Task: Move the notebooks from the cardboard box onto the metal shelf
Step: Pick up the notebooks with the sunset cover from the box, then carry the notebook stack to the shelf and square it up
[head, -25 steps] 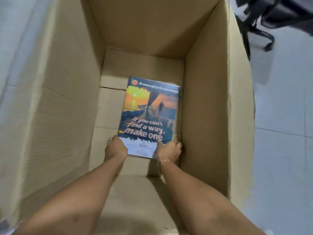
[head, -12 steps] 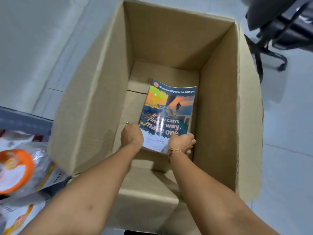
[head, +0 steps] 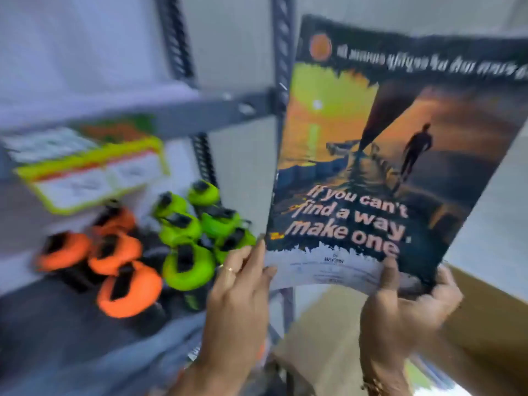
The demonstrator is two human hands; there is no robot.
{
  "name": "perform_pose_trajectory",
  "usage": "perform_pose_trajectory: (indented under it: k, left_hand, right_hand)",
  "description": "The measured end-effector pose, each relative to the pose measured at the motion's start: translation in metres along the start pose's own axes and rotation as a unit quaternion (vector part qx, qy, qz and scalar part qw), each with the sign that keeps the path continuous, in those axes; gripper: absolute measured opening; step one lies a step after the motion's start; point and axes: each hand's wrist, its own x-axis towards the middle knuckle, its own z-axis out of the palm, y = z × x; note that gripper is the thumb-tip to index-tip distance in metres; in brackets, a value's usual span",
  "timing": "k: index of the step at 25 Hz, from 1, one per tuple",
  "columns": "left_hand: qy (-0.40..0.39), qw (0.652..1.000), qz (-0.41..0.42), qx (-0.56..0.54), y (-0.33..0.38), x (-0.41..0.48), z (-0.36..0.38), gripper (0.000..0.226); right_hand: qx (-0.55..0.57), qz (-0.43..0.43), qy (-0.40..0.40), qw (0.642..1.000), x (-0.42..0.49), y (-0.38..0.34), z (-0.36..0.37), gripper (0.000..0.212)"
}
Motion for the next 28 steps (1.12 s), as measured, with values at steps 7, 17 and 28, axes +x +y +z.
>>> perform_pose_trajectory:
  k: [7,17,28]
  left_hand:
    - [0.126,0.96,-0.107,0.225,0.017,0.122,-0.216,0.016]
    - [-0.076,0.875,-0.238,0.414,-0.022,0.186,-0.229,0.025]
    - [-0.438,0.897,0.05,0.037,0.063,-0.017,0.149,0.033]
  right_hand:
    - [0.099,-0.202,-0.242,0.944,-0.024,-0.209,0.139,0.041]
    - [-0.181,-0.277,-0.438,0.836,-0.03,-0.212,0.215,0.026]
    - [-0.251,0.044,-0.041,0.966,0.036,0.146,-0.055,0.034]
